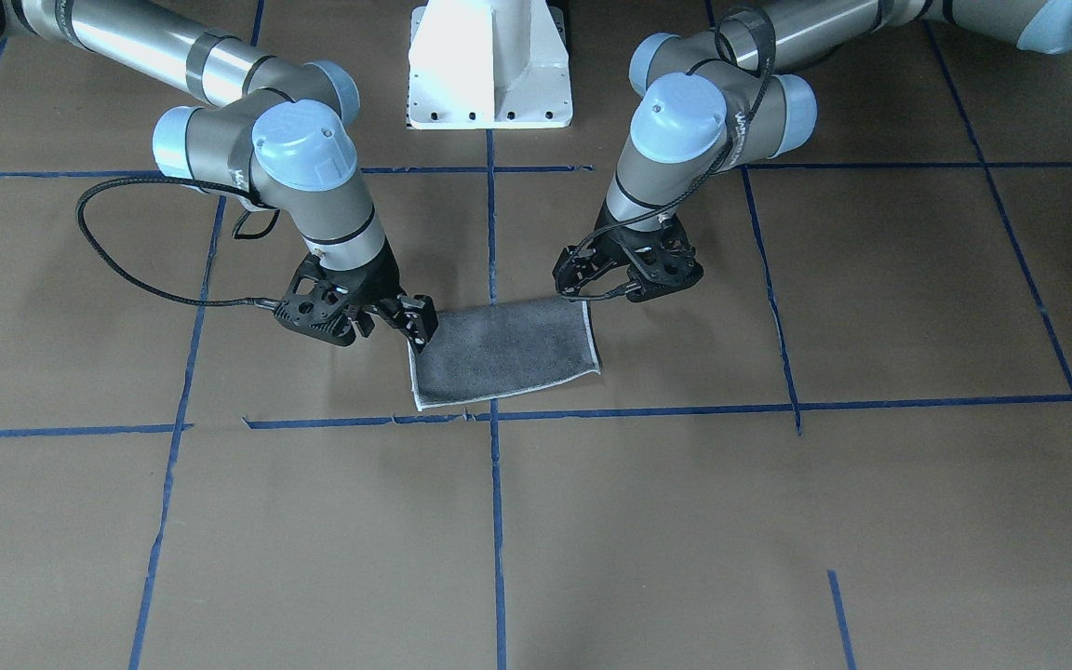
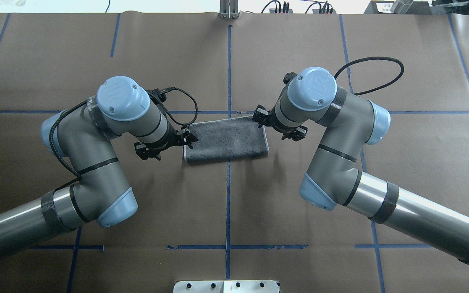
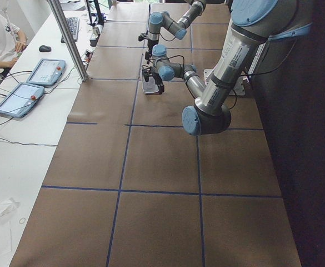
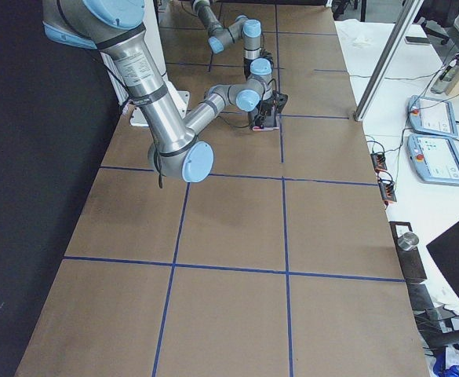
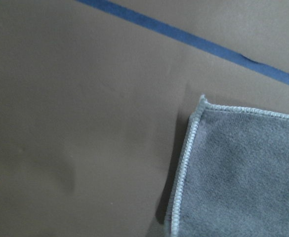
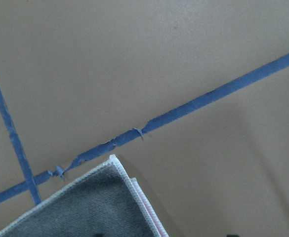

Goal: Fold towel twice with both arms
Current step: 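Grasp the folded towel's end nearest the left gripper with the left gripper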

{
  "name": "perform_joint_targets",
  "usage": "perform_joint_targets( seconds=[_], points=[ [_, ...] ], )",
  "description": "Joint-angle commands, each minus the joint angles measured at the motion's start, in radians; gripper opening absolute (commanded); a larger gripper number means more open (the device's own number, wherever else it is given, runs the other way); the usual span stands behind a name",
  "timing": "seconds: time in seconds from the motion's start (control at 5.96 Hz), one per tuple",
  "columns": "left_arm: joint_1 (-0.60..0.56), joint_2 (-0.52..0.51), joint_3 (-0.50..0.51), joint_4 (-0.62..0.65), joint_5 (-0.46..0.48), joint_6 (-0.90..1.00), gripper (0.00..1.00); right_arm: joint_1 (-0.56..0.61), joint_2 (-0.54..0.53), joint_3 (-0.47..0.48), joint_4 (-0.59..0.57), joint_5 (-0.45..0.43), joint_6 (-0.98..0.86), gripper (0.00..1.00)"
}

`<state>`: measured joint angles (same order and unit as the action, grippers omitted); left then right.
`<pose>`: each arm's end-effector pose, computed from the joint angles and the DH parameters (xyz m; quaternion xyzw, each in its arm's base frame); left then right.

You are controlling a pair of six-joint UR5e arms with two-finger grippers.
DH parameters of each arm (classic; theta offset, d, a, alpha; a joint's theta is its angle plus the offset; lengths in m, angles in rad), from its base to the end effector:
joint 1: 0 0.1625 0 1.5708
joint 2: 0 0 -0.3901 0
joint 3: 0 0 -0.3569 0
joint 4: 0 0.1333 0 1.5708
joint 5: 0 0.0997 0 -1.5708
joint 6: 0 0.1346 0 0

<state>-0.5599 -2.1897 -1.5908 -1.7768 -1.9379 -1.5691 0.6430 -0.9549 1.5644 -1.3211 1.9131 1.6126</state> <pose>0.5251 -0.4294 0.2762 -0.0482 0.4335 -0.1751 0.8827 -0.4907 -0.4777 0.2839 -0.0264 -0.4379 0.2340 0.8677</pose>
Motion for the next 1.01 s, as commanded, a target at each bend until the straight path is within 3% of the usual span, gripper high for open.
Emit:
perform_joint_targets(
  seconds=[0.0,0.5,0.84],
  points=[
    [0.003,-0.013,0.034,-0.042,0.005,-0.008,0.76,0.024,-0.001,0.012,0.0,0.03,-0.002,0.99],
    [0.005,-0.016,0.075,-0.095,0.017,-0.009,0.62,0.047,-0.01,0.02,0.0,0.061,-0.003,0.99],
    [0.005,-0.016,0.072,-0.095,0.016,-0.009,0.58,0.06,-0.013,0.025,-0.001,0.078,-0.007,0.99]
  ],
)
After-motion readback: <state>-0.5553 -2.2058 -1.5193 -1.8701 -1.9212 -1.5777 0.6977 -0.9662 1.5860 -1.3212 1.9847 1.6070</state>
